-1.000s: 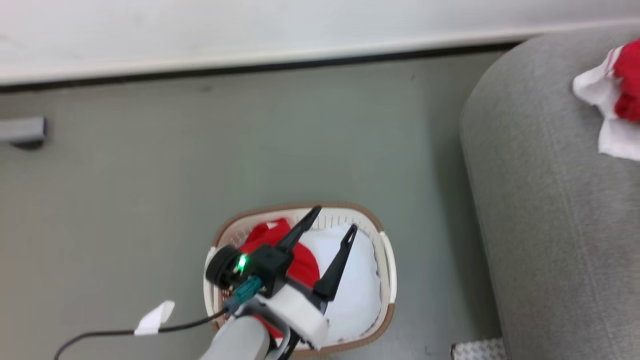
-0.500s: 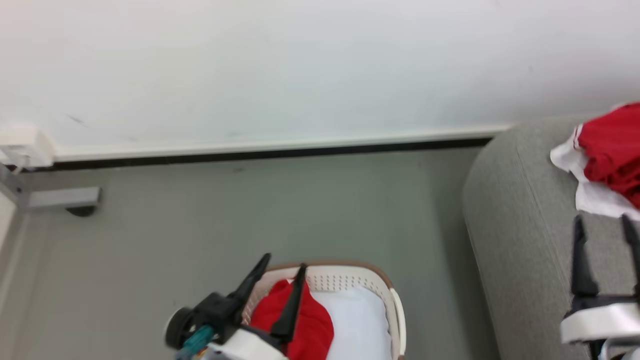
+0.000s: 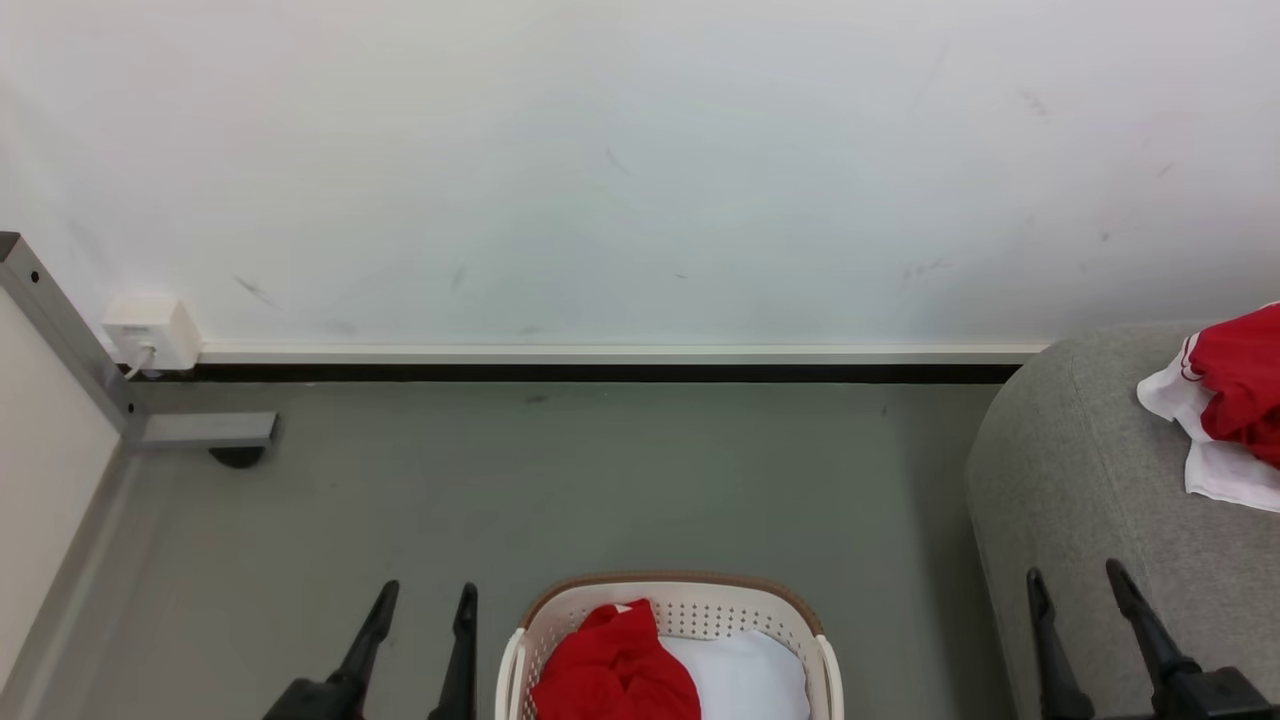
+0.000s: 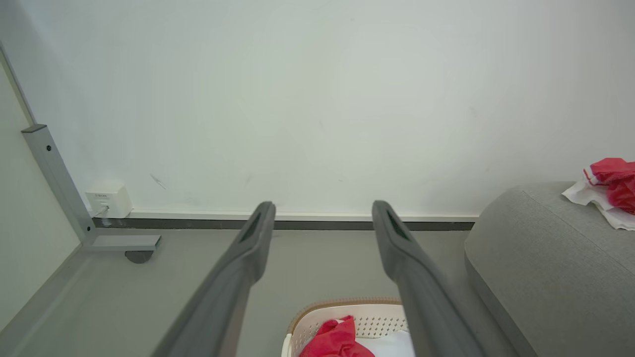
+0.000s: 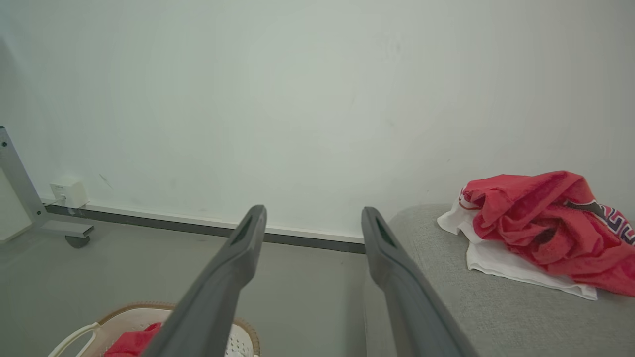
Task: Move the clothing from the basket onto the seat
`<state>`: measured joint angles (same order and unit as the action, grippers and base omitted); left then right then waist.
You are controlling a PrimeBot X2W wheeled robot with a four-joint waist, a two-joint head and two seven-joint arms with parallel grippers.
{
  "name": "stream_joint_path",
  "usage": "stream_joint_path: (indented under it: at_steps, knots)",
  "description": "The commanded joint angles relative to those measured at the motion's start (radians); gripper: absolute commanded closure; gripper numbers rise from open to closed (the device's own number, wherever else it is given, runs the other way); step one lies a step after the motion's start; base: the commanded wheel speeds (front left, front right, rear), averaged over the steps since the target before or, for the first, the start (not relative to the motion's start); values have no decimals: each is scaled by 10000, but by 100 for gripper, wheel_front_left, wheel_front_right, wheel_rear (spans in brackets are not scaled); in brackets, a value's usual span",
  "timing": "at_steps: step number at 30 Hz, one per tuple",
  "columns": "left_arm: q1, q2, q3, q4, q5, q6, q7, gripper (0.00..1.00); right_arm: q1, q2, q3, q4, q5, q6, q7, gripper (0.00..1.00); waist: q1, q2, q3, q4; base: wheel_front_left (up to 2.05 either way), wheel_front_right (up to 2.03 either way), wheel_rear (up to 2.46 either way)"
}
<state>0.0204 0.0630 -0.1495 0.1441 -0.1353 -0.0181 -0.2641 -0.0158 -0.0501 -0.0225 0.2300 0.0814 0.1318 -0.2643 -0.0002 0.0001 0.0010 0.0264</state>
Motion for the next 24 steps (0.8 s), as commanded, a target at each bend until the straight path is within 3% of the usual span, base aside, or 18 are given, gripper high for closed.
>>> stream_joint_path:
  at_steps: [1, 16, 24]
  knots:
    - [202, -28, 98, -71, 165, -55, -6, 0, 198, -16, 62, 80, 118, -22, -1, 0, 2, -1, -45, -2, 0, 0, 0]
    - [492, -110, 563, -125, 429, -301, -6, 0, 312, -13, 407, 347, 438, -22, -1, 0, 2, -1, -117, -111, 0, 0, 0]
    - [-397, -111, -109, 734, 512, -619, -6, 0, -233, -11, 551, 122, 448, -22, -1, 0, 2, -1, 696, -593, 0, 0, 0]
